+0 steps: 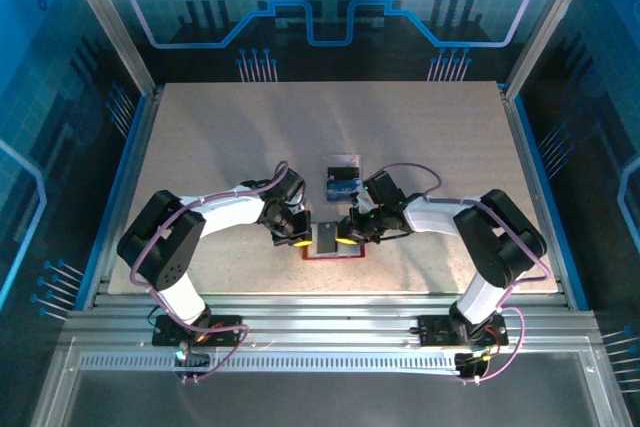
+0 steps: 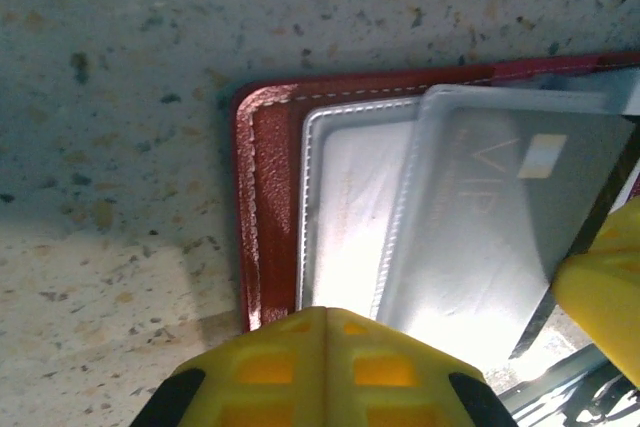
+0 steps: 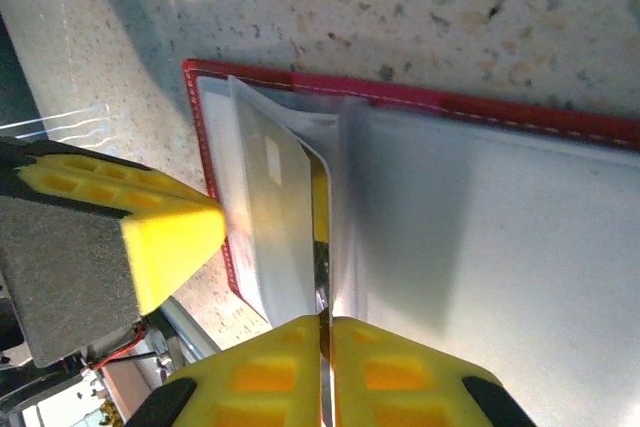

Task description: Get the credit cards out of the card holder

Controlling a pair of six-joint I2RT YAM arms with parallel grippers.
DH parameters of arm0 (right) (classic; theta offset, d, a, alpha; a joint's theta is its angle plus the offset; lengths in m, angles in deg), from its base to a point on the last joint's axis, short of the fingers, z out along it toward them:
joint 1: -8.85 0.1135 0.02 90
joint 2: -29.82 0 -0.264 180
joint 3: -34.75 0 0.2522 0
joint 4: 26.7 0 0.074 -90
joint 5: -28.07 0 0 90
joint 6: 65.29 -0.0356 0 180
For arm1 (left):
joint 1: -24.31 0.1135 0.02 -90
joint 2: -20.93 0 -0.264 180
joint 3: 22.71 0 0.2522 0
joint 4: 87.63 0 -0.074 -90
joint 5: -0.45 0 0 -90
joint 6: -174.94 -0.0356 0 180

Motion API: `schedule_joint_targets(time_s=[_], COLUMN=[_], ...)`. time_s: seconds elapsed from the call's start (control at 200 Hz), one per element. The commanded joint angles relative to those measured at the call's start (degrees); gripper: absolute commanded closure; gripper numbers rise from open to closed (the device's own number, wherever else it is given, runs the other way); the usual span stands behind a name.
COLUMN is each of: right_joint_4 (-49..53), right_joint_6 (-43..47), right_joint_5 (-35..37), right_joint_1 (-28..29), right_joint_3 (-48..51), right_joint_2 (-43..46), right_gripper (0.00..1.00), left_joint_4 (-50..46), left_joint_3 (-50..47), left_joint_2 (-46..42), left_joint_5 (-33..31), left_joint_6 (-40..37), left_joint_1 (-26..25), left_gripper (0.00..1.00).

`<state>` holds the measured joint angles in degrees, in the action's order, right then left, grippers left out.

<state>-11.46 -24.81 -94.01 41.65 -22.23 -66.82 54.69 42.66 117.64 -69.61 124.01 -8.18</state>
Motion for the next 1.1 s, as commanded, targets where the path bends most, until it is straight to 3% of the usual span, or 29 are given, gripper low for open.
schedule_joint_targets(time_s=[0.0,0.645,1.096], right_joint_4=[-2.64,-3.34,-2.75], right_joint_6=[-1.26,-1.89,-1.79], right_joint_5=[-2.14,-2.02,-1.6], right_joint_1=[0.32,1.04,1.09], right_joint_3=[0.25,0.42,0.51], right_joint_2=[-1.98,-3.01,-2.23], right_gripper=[0.9,0.9,0.89], left_joint_4=[0.71,1.8,-1.33], left_joint_3=[1.43,0.72,0.32], left_joint_2=[-1.69,1.51,2.21], left_joint_5=[2.15,2.21,-1.58], left_joint_6=[1.53,1.55,-0.17], left_joint_1=[-0.43,-0.62,-0.7], left_gripper=[0.97,0.93,0.8])
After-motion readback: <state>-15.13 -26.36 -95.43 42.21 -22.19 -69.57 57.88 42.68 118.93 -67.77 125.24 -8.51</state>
